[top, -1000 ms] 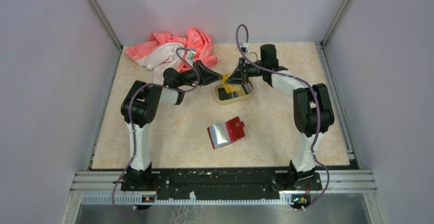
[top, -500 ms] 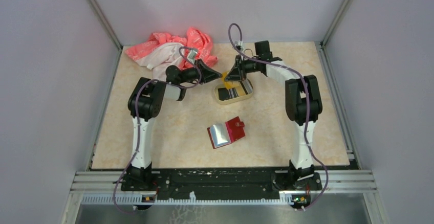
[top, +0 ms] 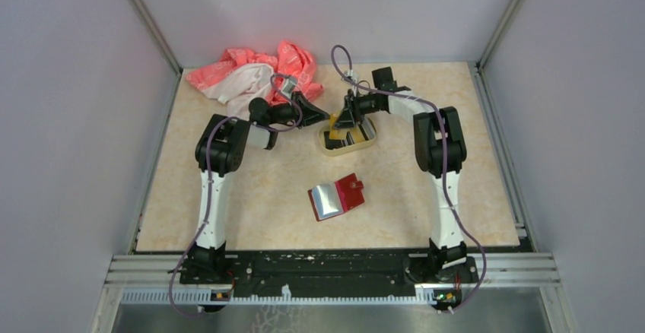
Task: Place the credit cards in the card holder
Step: Place the credit card in the storage box, then insert the credit card into the card holder.
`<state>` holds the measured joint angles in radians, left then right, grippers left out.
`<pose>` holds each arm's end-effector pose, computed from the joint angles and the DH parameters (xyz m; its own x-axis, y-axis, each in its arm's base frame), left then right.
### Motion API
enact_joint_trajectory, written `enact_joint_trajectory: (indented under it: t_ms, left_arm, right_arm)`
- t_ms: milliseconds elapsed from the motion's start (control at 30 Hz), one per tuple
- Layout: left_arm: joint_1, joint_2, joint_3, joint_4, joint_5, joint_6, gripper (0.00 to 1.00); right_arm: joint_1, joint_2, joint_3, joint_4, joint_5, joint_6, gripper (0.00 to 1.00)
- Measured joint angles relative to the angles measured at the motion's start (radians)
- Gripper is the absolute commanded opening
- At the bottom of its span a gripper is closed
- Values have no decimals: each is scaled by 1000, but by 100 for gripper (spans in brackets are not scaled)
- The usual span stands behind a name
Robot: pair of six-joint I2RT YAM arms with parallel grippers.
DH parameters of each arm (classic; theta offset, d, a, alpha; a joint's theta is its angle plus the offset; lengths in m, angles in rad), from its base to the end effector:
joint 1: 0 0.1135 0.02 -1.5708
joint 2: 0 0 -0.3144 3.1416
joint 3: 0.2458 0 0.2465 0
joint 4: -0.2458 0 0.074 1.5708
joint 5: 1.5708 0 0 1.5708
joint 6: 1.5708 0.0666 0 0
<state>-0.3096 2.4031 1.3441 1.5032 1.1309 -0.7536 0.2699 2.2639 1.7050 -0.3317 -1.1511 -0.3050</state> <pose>0.4715 -0.2141 0.1901 -0.3228 -0.2027 -0.9245 0.9421 0.0247 -0.3343 0.4840 0.1970 0.2008 -0.5159 -0.2697 -0.8131 -0.8567 0.1663 0.4883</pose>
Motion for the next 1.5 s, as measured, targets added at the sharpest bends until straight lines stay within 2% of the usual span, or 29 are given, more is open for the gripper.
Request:
enact_joint_trajectory:
  t_ms: [167,433,667,767,800,833,867,1067,1167,1333,1500]
  left_arm:
    - [20,-1,-2,-3,-18,11,0]
    - [70,-103,-74,-68,-66,60,0]
    - [76,-237,-141,-100,-84,89,0]
    - [72,-299,-194,-95,-80,54,0]
    - [71,-327,-226,-89,-79,32,0]
    - [68,-360,-267,-78,-79,6,0]
    - [64,-389,-302,-65,-75,-15,0]
    - [-10,-612,-590,-52,-104,-90,0]
    - [-79,-727,-716,-123,-145,-72,0]
    - [-206,-871,-829,-263,-257,-5,0]
    - [-255,-941,-899,-321,-348,11,0]
  right_arm:
    - [-5,5,3,-13,44,2,57]
    - [-31,-40,5,-7,113,4,61]
    - [-44,-231,-80,4,148,-35,65]
    - [-44,-376,-194,24,143,-78,76]
    - [-44,-473,-282,42,134,-108,84]
    - [-44,-492,-297,39,132,-113,94]
    - [-44,-556,-353,60,123,-130,98]
    - [-44,-938,-657,107,12,-188,98]
    - [-42,-1041,-750,122,-52,-179,98]
    - [-14,-1040,-823,77,-76,-159,96]
    - [12,-988,-836,53,-78,-138,92]
